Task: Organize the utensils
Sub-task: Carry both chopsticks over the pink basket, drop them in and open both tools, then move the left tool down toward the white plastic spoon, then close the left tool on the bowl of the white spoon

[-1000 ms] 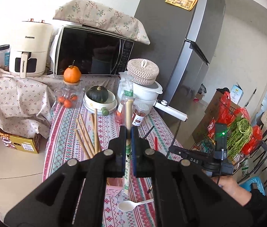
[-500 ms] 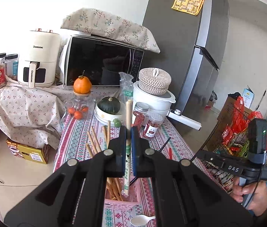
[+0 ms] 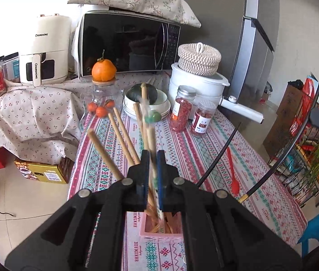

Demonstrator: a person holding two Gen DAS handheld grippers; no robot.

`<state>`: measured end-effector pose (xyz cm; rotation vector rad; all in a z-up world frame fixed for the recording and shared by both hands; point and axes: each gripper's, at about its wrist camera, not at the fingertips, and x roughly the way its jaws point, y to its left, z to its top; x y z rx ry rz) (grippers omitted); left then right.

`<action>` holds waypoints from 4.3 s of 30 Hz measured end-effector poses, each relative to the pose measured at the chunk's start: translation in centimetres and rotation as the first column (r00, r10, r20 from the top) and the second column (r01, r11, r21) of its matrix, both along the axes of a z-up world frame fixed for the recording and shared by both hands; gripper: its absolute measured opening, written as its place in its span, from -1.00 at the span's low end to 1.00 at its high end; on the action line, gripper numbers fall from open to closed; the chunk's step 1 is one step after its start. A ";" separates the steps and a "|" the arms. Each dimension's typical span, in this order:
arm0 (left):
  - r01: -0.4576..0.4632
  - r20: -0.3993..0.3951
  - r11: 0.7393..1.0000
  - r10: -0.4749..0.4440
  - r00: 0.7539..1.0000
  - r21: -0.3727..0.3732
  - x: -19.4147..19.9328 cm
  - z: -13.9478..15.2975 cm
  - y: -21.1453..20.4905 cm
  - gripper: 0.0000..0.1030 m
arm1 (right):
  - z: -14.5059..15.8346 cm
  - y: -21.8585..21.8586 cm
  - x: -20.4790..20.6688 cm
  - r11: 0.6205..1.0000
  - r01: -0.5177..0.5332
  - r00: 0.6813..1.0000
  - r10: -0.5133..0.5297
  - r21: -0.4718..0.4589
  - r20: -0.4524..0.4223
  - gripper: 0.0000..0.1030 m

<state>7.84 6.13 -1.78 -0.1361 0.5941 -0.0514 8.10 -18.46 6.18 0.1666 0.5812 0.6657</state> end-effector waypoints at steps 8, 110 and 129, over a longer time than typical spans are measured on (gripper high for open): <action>0.003 -0.032 0.999 -0.004 0.999 -0.034 -1.6 2.0 0.0 0.35 | 0.2 2.4 0.8 0.999 -0.021 1.000 0.021 0.031 0.002 -0.91; 0.051 -0.472 0.971 -0.160 0.867 -0.235 -1.5 -13.2 -8.1 -0.62 | -20.7 -4.2 12.9 0.910 0.185 0.774 -0.367 -0.371 -0.516 0.03; 0.130 -0.362 0.974 -0.190 0.913 -0.184 -1.6 -10.1 -7.9 -0.98 | -17.8 -9.2 9.9 0.929 0.167 0.786 -0.328 -0.331 -0.524 -1.00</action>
